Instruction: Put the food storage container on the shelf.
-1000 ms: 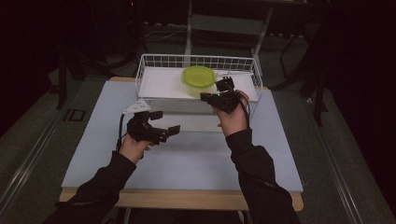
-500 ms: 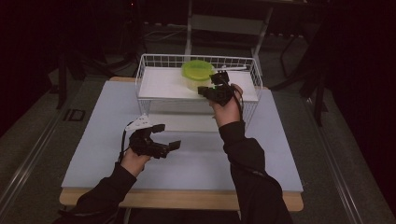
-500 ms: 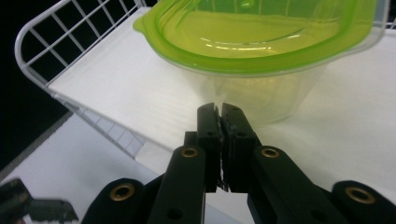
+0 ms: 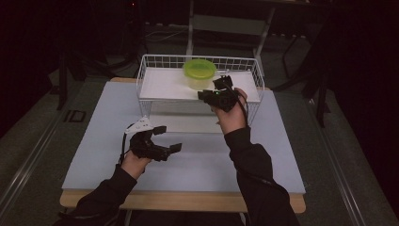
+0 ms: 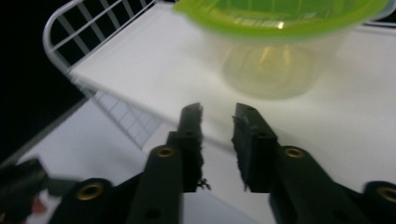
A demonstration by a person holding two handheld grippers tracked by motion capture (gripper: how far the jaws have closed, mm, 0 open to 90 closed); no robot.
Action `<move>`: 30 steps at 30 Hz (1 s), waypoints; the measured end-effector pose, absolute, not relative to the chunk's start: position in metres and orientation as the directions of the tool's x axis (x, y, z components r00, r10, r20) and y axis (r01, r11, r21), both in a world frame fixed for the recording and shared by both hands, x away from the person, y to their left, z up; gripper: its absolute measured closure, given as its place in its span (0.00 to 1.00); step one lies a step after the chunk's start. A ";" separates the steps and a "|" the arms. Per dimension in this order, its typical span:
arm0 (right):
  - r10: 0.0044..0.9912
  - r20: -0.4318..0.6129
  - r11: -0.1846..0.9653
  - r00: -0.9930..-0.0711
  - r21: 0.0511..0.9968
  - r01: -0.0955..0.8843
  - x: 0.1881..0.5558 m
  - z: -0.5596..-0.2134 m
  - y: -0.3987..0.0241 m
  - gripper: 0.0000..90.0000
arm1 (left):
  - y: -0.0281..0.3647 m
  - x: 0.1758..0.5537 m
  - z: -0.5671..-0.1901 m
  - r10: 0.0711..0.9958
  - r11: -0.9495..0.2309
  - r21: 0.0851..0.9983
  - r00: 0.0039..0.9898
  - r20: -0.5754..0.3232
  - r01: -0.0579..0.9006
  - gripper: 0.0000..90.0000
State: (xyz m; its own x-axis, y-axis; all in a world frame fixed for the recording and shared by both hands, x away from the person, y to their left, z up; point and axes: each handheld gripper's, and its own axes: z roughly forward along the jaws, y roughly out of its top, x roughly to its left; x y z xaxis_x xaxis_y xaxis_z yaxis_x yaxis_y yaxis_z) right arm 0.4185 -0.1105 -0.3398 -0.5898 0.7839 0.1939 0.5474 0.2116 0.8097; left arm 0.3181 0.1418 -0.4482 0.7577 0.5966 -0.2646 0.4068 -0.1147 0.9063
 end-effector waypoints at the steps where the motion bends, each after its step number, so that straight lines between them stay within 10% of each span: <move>1: 0.778 0.191 0.219 -0.599 0.811 0.543 0.414 -0.340 -0.111 0.73 | 0.142 0.318 -0.447 0.596 -0.112 0.906 0.757 -0.267 0.408 0.02; 13: 0.702 0.159 0.266 -0.694 0.846 0.463 0.373 -0.358 -0.122 0.30 | 0.145 0.313 -0.442 0.600 -0.106 0.911 0.757 -0.261 0.398 0.02; 30: 0.648 0.125 0.304 -0.751 0.862 0.406 0.336 -0.391 -0.147 0.19 | 0.150 0.299 -0.438 0.596 -0.175 0.911 0.777 -0.204 0.374 0.02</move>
State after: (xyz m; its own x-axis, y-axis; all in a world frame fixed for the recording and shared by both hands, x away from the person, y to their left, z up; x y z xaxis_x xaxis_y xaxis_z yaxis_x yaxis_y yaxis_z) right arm 0.3359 -0.1467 -0.3906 -0.7510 0.6483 0.1252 0.4060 0.3038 0.8619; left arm 0.2990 0.1497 -0.4376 0.7768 0.5957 -0.2045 0.3740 -0.1751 0.9108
